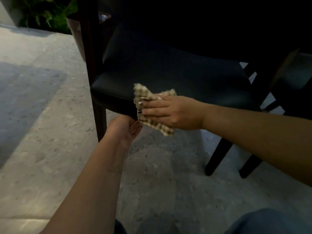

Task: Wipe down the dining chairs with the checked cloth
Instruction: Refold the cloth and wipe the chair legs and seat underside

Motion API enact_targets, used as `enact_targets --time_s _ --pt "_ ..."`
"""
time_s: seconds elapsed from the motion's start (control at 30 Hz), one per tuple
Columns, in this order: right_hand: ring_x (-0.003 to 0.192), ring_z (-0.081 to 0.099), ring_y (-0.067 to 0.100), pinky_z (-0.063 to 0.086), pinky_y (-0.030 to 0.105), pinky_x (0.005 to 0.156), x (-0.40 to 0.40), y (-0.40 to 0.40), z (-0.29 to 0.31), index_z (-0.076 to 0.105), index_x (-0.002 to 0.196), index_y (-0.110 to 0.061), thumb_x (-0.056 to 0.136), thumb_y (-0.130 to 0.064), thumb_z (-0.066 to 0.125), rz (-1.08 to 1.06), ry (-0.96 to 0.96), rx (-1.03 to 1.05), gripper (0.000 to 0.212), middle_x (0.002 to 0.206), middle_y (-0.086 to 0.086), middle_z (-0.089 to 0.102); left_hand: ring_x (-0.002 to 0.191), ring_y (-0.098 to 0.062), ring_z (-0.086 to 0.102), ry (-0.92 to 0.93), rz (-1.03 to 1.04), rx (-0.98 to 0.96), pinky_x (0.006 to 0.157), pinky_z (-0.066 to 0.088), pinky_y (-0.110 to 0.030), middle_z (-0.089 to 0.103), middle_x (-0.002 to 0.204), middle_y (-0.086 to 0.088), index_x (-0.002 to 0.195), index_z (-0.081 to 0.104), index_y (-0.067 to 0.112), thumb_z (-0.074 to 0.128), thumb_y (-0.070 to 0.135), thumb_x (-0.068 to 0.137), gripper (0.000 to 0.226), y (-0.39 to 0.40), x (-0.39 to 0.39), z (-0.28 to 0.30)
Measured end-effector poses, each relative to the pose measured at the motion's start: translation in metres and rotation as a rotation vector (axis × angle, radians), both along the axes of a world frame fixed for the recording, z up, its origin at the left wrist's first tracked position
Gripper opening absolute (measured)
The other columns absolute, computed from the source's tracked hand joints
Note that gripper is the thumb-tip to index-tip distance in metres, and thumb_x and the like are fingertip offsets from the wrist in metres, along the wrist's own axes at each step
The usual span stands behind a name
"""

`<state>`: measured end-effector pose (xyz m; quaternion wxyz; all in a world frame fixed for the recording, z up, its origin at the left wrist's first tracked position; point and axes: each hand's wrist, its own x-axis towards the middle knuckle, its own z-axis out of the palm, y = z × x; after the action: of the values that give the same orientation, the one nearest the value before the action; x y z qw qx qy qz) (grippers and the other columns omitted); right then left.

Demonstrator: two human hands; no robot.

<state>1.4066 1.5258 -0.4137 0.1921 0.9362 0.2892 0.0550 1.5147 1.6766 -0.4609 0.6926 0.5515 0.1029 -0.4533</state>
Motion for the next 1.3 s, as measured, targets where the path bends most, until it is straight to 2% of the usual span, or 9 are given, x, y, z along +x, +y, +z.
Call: enact_targets --time_s 0.23,0.4,0.57,0.67,0.77,0.93,1.0,1.07,1.3 --pt "0.139 0.031 0.033 0.031 0.054 0.109 -0.122 -0.059 -0.014 0.035 0.140 -0.004 0.104 -0.014 0.029 -0.250 -0.071 0.072 0.037 0.149 0.009 0.036 0.103 -0.023 0.068 0.008 -0.104 -0.021 0.099 0.047 -0.040 0.070 0.110 -0.012 0.124 0.051 0.013 0.036 -0.010 0.089 0.044 0.011 0.008 0.009" --pt "0.140 0.032 0.033 0.035 0.054 0.106 -0.143 -0.052 -0.014 0.035 0.141 -0.007 0.101 -0.025 0.035 -0.447 -0.067 0.333 0.043 0.149 0.008 0.036 0.104 -0.026 0.067 -0.001 -0.085 -0.009 0.102 0.047 -0.045 0.067 0.116 -0.014 0.096 0.053 0.012 0.036 -0.011 0.090 0.030 0.021 0.013 0.020" --pt "0.132 0.045 0.021 0.032 0.030 0.112 -0.052 -0.005 0.012 0.058 0.127 -0.008 0.091 -0.020 0.055 -0.649 -0.376 0.799 0.038 0.137 0.009 0.052 0.107 -0.031 0.063 -0.004 0.138 -0.022 0.103 0.046 -0.046 0.061 0.101 -0.009 0.125 0.050 0.004 0.034 -0.011 0.090 0.041 0.024 0.024 0.025" --pt "0.108 0.060 0.016 0.045 0.014 0.090 0.036 0.045 0.026 0.070 0.105 -0.014 0.087 -0.005 0.052 -0.912 -0.432 1.185 0.028 0.113 0.003 0.067 0.105 -0.031 0.062 0.033 0.169 -0.036 0.103 0.046 -0.046 0.059 0.093 -0.008 0.107 0.055 0.004 0.035 -0.012 0.089 0.032 0.024 0.024 0.028" --pt "0.087 0.065 0.025 0.055 0.034 0.073 0.118 0.080 0.041 0.067 0.087 -0.016 0.092 -0.020 0.039 -1.150 -0.408 1.586 0.028 0.090 0.005 0.069 0.105 -0.031 0.062 0.049 0.202 -0.052 0.100 0.048 -0.043 0.059 0.101 -0.011 0.107 0.056 0.005 0.036 -0.009 0.090 0.030 0.025 0.027 0.025" --pt "0.116 0.054 0.032 0.045 0.042 0.098 0.208 0.089 0.083 0.048 0.132 -0.003 0.100 -0.016 0.035 -1.266 -0.486 2.099 0.037 0.130 0.016 0.055 0.092 -0.025 0.062 0.112 0.309 -0.068 0.082 0.050 -0.035 0.060 0.098 -0.011 0.088 0.056 0.004 0.035 -0.006 0.092 0.023 0.038 0.040 0.027" --pt "0.122 0.050 0.032 0.042 0.038 0.102 0.224 0.082 0.094 0.044 0.135 0.001 0.100 -0.012 0.036 -1.178 -0.563 2.276 0.038 0.136 0.018 0.050 0.088 -0.021 0.062 0.092 0.331 -0.087 0.083 0.051 -0.034 0.061 0.103 -0.010 0.113 0.059 0.009 0.034 -0.005 0.094 0.034 0.045 0.045 0.029" --pt "0.120 0.053 0.030 0.044 0.035 0.095 0.230 0.084 0.095 0.049 0.131 -0.001 0.099 -0.010 0.040 -1.138 -0.563 2.247 0.035 0.131 0.016 0.055 0.095 -0.022 0.062 0.075 0.335 -0.109 0.086 0.050 -0.034 0.058 0.121 -0.014 0.139 0.047 0.011 0.033 -0.007 0.093 0.052 0.050 0.048 0.032" --pt "0.114 0.055 0.025 0.044 0.029 0.095 0.204 0.112 0.040 0.055 0.126 -0.009 0.096 -0.007 0.043 -1.228 -0.269 1.590 0.032 0.124 0.011 0.058 0.119 -0.029 0.055 0.040 0.291 -0.087 0.100 0.047 -0.035 0.051 0.135 -0.020 0.143 0.043 0.011 0.028 -0.019 0.090 0.063 0.056 0.051 0.039"
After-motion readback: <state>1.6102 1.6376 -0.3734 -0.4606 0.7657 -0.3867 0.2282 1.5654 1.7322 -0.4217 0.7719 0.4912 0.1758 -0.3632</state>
